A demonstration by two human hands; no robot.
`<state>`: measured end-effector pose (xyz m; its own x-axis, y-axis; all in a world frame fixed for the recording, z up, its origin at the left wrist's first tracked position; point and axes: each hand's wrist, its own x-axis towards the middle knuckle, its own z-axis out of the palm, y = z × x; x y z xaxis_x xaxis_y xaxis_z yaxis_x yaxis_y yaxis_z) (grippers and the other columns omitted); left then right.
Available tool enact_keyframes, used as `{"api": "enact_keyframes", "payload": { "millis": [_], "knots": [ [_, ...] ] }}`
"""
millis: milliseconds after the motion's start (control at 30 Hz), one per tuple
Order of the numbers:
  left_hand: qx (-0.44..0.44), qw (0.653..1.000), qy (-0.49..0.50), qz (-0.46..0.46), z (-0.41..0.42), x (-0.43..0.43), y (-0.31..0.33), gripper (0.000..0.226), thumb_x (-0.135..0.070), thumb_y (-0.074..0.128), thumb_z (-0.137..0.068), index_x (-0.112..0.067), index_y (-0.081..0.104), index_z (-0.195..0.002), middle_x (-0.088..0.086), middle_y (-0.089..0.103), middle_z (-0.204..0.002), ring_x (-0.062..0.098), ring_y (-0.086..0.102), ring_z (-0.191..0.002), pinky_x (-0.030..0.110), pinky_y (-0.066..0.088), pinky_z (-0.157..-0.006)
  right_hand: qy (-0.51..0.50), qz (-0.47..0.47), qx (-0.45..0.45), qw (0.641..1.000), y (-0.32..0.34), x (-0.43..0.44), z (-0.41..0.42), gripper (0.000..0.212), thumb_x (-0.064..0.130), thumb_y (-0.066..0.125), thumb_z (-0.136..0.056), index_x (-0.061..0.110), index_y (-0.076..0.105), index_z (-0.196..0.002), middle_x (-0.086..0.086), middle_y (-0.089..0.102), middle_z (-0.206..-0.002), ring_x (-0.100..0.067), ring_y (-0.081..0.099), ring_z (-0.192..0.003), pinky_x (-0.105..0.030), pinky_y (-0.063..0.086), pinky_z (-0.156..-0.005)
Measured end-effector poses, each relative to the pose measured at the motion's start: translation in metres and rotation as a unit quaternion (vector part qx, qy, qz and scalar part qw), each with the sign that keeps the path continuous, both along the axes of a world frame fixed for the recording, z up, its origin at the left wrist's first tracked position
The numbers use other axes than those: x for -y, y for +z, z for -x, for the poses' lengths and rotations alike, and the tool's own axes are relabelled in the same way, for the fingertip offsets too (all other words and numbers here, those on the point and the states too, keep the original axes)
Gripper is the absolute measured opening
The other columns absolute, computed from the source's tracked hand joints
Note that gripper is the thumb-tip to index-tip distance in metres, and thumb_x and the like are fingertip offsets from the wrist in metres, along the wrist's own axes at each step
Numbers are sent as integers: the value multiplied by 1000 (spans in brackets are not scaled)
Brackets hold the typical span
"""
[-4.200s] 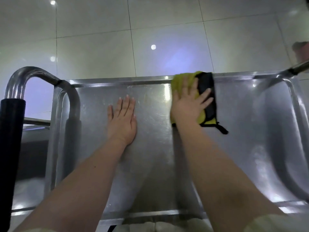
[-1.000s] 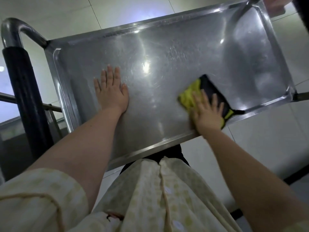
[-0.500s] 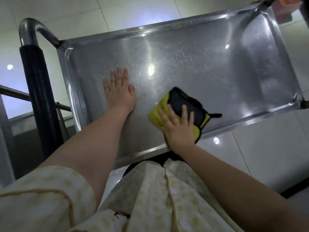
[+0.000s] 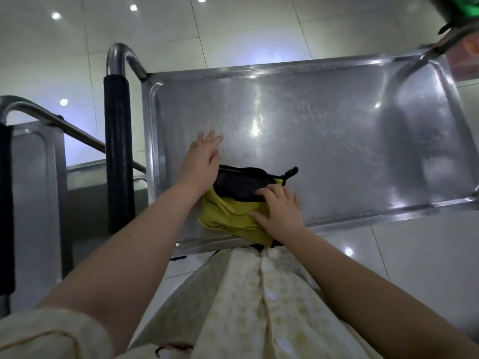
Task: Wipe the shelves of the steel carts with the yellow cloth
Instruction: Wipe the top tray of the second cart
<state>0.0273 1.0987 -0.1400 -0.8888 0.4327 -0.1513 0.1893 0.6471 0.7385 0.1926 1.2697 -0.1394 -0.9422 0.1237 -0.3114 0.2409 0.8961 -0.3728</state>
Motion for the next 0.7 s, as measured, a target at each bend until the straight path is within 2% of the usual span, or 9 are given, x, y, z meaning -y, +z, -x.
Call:
{"api": "enact_keyframes", "payload": {
  "millis": [133, 200, 267, 333, 400, 433, 500, 633, 700],
  "knots": [
    [-38, 996, -60, 49, -46, 9, 10, 45, -18, 39, -102, -19, 38, -147, 4, 25, -158, 19, 7, -148, 31, -2, -119, 25, 58, -20, 998, 12, -6, 16, 15, 27, 69, -87, 20, 56, -88, -1, 54, -102, -24, 45, -101, -35, 34, -86],
    [-56, 993, -78, 74, -63, 9, 13, 47, -21, 38, -102, -21, 34, -149, 1, 22, -159, 19, 5, -149, 32, -2, -119, -43, 136, 1, 990, 23, -9, 33, 22, 23, 65, -91, 22, 46, -79, -1, 57, -88, -21, 54, -86, -38, 45, -75],
    [-65, 991, -78, 90, -74, 10, 14, 48, -24, 37, -102, -24, 32, -150, -1, 20, -160, 18, 5, -149, 31, -3, -118, -98, 187, 38, 977, 32, -17, 50, 22, 30, 64, -92, 25, 44, -82, 3, 59, -80, -17, 58, -75, -36, 48, -63],
    [-62, 989, -68, 112, -80, 14, 12, 49, -28, 37, -102, -26, 29, -151, -2, 18, -160, 18, 3, -149, 31, -3, -118, -21, 133, 96, 986, 36, -23, 58, 25, 38, 70, -85, 26, 49, -89, 7, 58, -85, -15, 58, -77, -33, 48, -63],
    [-52, 988, -55, 138, -84, 16, 10, 51, -30, 36, -102, -27, 25, -152, -1, 14, -161, 18, 0, -149, 32, -4, -118, 103, 22, 138, 985, 36, -20, 55, 31, 40, 72, -81, 24, 53, -98, 4, 57, -98, -20, 56, -90, -36, 49, -76],
    [-46, 987, -50, 143, -85, 17, 9, 52, -30, 36, -102, -27, 24, -152, -1, 13, -162, 18, -1, -149, 33, -4, -118, 154, -16, 128, 980, 33, -16, 52, 29, 39, 71, -82, 22, 54, -99, 1, 56, -103, -22, 53, -96, -35, 46, -81],
    [-44, 988, -49, 139, -88, 16, 10, 53, -30, 37, -102, -27, 22, -153, 1, 11, -162, 17, -4, -149, 35, -3, -120, 189, -8, 103, 976, 27, -13, 45, 22, 34, 70, -84, 21, 55, -93, -1, 54, -102, -23, 49, -98, -34, 41, -81],
    [-65, 990, -41, 118, -93, 5, 12, 52, -31, 36, -102, -28, 23, -152, 0, 8, -162, 12, -10, -145, 41, -1, -121, 5, 171, 78, 982, 28, -27, 50, 21, 27, 67, -89, 22, 48, -83, 3, 57, -81, -20, 55, -75, -36, 47, -64],
    [-49, 986, -42, 152, -98, -9, 12, 55, -37, 33, -102, -31, 15, -153, -1, -3, -162, 13, -19, -143, 51, -5, -119, -69, 185, 6, 980, 28, -33, 55, 19, 27, 65, -91, 27, 48, -83, 6, 59, -80, -16, 57, -75, -32, 45, -60]
  ]
}}
